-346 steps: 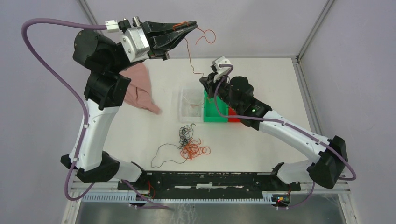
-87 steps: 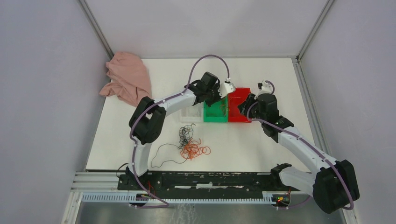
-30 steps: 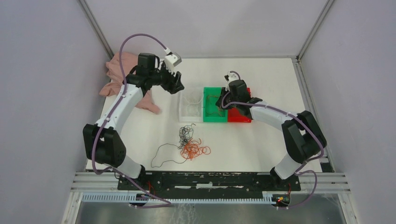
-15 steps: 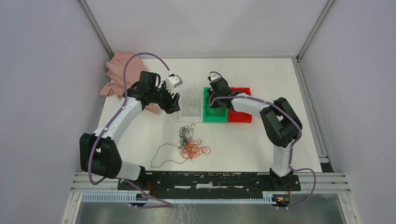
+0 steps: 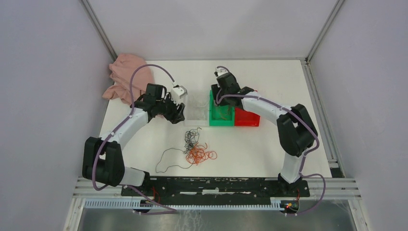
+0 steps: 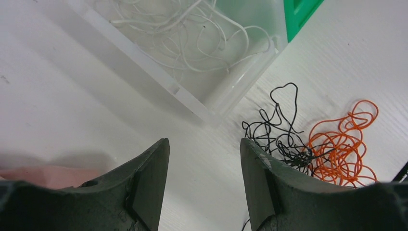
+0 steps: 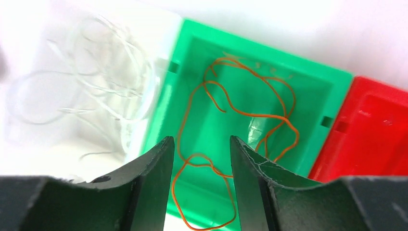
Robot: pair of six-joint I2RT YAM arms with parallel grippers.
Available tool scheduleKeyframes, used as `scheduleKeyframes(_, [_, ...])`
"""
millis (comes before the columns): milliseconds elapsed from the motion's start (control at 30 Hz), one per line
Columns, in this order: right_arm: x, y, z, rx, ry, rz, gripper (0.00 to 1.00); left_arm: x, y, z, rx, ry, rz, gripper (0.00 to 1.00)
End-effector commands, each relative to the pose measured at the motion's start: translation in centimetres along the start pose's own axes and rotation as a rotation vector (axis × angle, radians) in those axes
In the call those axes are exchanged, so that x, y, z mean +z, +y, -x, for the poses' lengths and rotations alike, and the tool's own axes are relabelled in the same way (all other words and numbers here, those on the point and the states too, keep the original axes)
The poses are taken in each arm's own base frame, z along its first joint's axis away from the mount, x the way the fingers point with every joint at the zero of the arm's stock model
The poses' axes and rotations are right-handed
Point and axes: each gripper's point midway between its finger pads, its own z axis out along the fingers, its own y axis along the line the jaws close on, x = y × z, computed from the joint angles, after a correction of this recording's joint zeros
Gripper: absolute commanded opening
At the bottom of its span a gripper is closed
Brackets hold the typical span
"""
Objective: Untangle the cables
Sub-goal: Adjust the cable in the bin, then place the cable in the bin.
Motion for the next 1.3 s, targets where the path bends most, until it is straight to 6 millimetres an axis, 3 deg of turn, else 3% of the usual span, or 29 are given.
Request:
scheduleKeyframes(0, [-5.7,2.2,6.4,0.036,-0.147,0.091,0.53,0.8,2.3,2.5,-0.023,-0.108,0.1,0.63])
scheduleKeyframes(100, [-7.2,2.3,6.7,0.039,-0.148,0.108,0.54,1.7,2.8,2.5,-0.036,-0.117,0.107,0.62])
scheduleKeyframes(267, [-9.4,1.0,6.8,0.063,-0.166,0.102,0.53,3.3,4.4,1.9,-0.051,-0.092,0.141,0.61])
scheduleKeyframes(500, [-10.7,-4.3,5.1,0.146,-0.169,0.032,0.54,4.6,6.3,1.8,-0.042,-0.091,0.199,0.59])
scheduleKeyframes(600, [-11.2,-5.5,4.1,0.174,-0.179,0.031,0.54,4.7,6.8,2.5,-0.037,-0.111,0.212,0.59])
scheduleKeyframes(833, [-12.5,-5.3,2.0,0.191,-0.185,0.076,0.54,4.6,7.9,4.3,-0.041,-0.127,0.234,0.59])
scheduleKeyframes(933, [-13.5,-4.2,1.0,0.174,-0.199,0.119,0.54,3.3,7.7,5.0,-0.017,-0.131,0.242,0.63])
scheduleKeyframes(1033, [-14.7,-1.8,0.1,0.12,-0.205,0.177,0.54,0.8,7.2,6.4,0.021,-0.125,0.235,0.7])
scheduleKeyframes(1133, [-15.5,2.2,-2.0,0.081,-0.172,0.294,0.53,-1.9,6.4,7.3,0.048,-0.139,0.216,0.75])
scheduleKeyframes(1200, [-15.5,5.1,-4.2,0.049,-0.134,0.37,0.53,-3.6,5.9,7.6,0.071,-0.161,0.21,0.98])
scheduleKeyframes(1267, [-15.4,7.9,-6.7,-0.006,-0.093,0.435,0.53,-5.1,6.0,7.7,0.09,-0.175,0.238,0.99])
